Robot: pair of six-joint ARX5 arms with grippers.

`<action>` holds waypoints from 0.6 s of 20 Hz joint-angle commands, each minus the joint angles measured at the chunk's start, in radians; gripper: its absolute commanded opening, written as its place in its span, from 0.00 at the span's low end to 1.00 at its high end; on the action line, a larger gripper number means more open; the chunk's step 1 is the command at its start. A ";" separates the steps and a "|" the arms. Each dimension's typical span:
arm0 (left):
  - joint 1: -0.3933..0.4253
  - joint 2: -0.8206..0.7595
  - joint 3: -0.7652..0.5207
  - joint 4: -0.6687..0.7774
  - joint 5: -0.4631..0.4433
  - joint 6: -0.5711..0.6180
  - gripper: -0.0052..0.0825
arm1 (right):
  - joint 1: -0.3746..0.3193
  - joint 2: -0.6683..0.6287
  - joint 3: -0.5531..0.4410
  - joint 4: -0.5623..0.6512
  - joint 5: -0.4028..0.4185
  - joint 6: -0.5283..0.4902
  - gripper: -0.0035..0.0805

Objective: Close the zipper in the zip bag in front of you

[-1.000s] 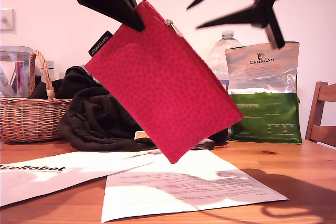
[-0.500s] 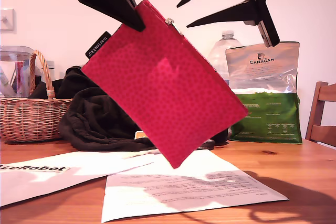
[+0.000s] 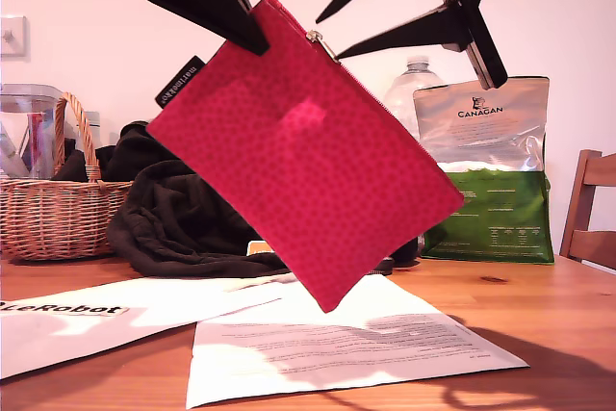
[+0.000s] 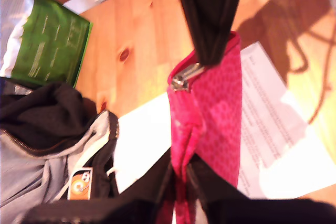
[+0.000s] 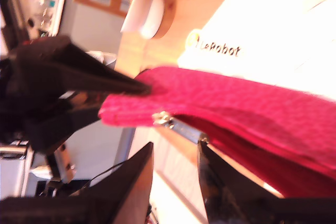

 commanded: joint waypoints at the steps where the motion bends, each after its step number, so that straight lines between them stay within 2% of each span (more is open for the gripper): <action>1: -0.001 0.010 0.005 0.015 0.016 -0.006 0.03 | 0.020 0.014 0.007 0.015 -0.003 -0.111 0.32; 4: 0.000 0.010 0.005 0.016 -0.003 -0.006 0.03 | 0.063 -0.011 0.028 -0.037 0.012 -0.349 0.32; 5: 0.000 0.010 0.005 0.016 -0.009 -0.006 0.03 | 0.082 -0.027 0.040 -0.068 0.051 -0.435 0.32; 7: 0.001 0.010 0.005 0.016 -0.028 -0.006 0.03 | 0.127 -0.069 0.063 -0.140 0.193 -0.623 0.32; 10: 0.001 0.010 0.005 0.016 -0.031 -0.006 0.03 | 0.189 -0.126 0.072 -0.227 0.466 -0.872 0.31; 12: 0.001 0.010 0.005 0.017 -0.031 -0.006 0.03 | 0.249 -0.132 0.072 -0.238 0.570 -1.017 0.31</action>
